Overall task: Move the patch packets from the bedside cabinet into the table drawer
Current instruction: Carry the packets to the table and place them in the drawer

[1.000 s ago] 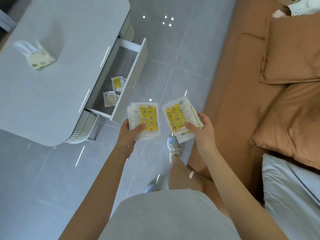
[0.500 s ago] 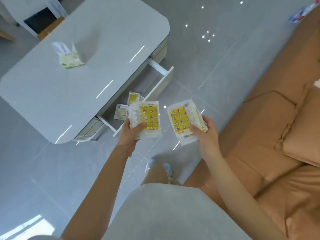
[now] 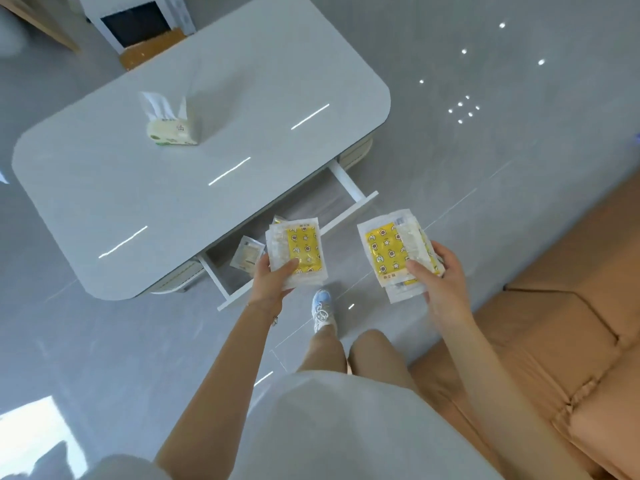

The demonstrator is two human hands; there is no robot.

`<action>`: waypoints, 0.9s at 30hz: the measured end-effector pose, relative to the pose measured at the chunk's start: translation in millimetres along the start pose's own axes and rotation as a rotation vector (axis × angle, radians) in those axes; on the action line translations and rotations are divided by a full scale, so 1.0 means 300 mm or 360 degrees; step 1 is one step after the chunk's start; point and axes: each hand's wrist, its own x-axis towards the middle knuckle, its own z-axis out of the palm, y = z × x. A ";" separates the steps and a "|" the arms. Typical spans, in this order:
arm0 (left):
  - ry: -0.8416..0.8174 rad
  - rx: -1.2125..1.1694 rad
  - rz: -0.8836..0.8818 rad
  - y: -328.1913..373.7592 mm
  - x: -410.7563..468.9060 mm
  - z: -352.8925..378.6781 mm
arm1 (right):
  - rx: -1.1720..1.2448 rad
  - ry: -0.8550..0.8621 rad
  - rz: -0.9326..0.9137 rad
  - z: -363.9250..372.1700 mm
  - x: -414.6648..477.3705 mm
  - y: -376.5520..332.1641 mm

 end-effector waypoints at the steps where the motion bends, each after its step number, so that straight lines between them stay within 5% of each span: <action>1: 0.0030 0.0007 -0.0017 0.008 0.020 0.006 | -0.0016 -0.0015 0.0025 0.012 0.033 -0.015; 14: 0.0498 -0.0174 -0.0230 -0.059 0.429 -0.072 | -0.0355 -0.0396 0.0331 0.351 0.548 0.086; 27: 0.0688 -0.0147 -0.0298 -0.379 1.137 -0.320 | -0.0797 -0.0545 0.0533 0.661 1.271 0.700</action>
